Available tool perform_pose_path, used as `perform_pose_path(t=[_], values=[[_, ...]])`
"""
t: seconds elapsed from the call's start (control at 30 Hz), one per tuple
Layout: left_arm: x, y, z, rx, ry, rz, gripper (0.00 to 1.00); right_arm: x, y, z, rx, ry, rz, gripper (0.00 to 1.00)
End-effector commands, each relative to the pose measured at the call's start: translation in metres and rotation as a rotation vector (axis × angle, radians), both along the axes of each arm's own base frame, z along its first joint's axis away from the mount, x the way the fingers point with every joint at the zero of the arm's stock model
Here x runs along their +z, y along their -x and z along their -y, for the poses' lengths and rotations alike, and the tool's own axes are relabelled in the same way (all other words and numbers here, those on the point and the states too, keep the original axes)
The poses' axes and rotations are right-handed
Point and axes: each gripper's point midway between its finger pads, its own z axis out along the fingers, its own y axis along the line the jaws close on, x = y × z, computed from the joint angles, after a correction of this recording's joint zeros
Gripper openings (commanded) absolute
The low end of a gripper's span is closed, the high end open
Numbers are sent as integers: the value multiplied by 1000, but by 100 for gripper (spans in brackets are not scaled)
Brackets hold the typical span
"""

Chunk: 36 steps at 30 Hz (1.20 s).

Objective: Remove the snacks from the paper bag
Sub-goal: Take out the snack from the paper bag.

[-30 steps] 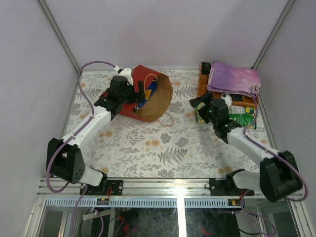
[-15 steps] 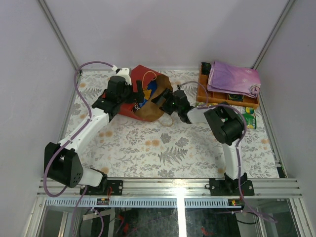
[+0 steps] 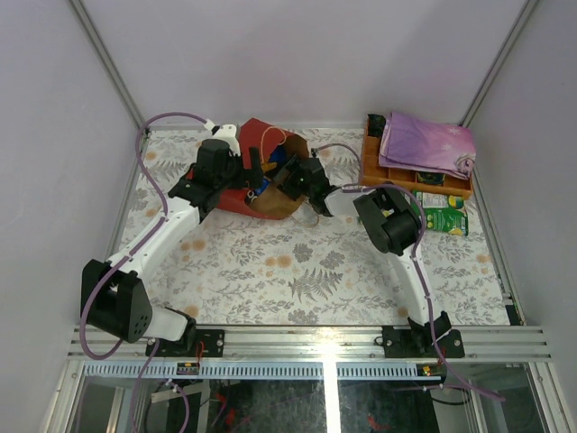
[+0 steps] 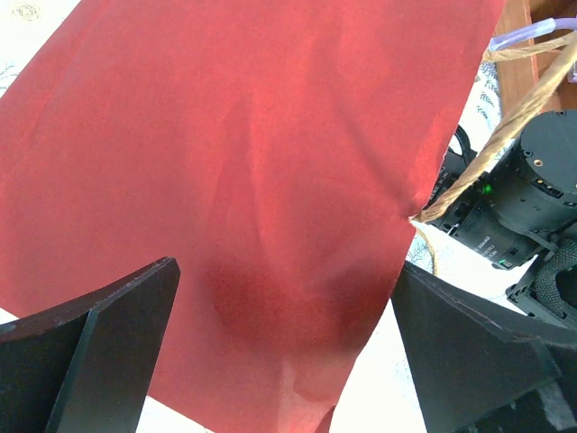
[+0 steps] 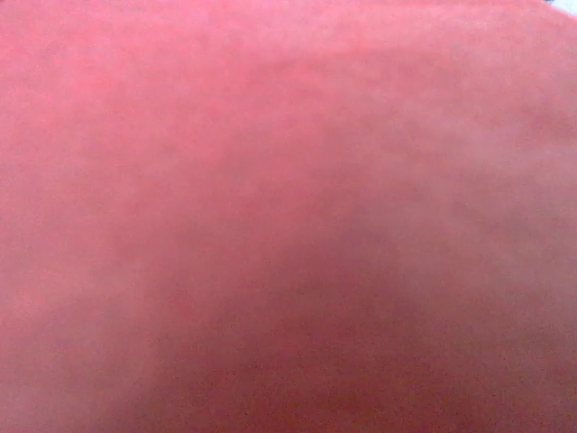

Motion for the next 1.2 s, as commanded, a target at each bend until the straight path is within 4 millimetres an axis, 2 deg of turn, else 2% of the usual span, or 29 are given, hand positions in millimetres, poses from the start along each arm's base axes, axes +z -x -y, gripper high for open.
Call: perform_pose_path(t=[0.0,0.2,0.33,0.5,0.7,0.9,1.17], values=[[6,-9,-1,8,13,39,100,3,-9,-8,-86,30,-9,78],[8,-7,-2,7,15,45,100,-10,-13,-29,-104,-10,-42,68],[10,-6,-3,11,13,50,100,-6,-18,-44,-105,-55,-33,58],[11,-6,-5,19,11,55,100,2,-15,-43,-118,-63,-3,28],[11,-6,-5,19,11,55,100,17,-8,-40,-114,-80,35,2],[12,-5,-6,22,9,56,100,47,8,-32,-96,-116,82,0],[11,-5,-6,25,6,55,100,93,42,-16,-39,-137,151,0]])
